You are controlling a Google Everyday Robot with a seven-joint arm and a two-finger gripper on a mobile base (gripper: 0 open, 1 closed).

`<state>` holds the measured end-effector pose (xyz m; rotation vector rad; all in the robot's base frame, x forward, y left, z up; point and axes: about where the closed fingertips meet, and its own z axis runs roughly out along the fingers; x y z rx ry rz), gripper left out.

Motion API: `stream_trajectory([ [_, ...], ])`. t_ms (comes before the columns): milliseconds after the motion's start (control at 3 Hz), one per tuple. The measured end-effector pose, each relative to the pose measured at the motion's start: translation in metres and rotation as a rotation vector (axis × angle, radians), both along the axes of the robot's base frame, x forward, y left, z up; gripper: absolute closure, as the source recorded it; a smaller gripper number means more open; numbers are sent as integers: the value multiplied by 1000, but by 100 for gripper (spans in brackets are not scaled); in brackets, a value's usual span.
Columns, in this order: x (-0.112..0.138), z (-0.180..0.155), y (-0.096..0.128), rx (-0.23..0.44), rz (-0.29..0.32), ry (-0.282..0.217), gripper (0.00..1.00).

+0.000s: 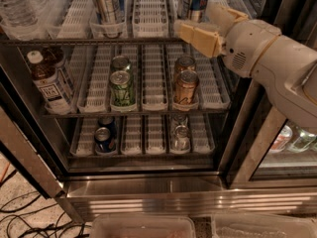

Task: Pick redbull can from top shelf of fridge

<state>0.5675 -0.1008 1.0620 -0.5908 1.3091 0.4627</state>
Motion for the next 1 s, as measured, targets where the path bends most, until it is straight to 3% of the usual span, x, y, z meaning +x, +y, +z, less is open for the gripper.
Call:
stream_trajectory([
  [333,13,11,-19,55,-45,-22,32],
  [1000,24,4,-16,24,-35,8,32],
])
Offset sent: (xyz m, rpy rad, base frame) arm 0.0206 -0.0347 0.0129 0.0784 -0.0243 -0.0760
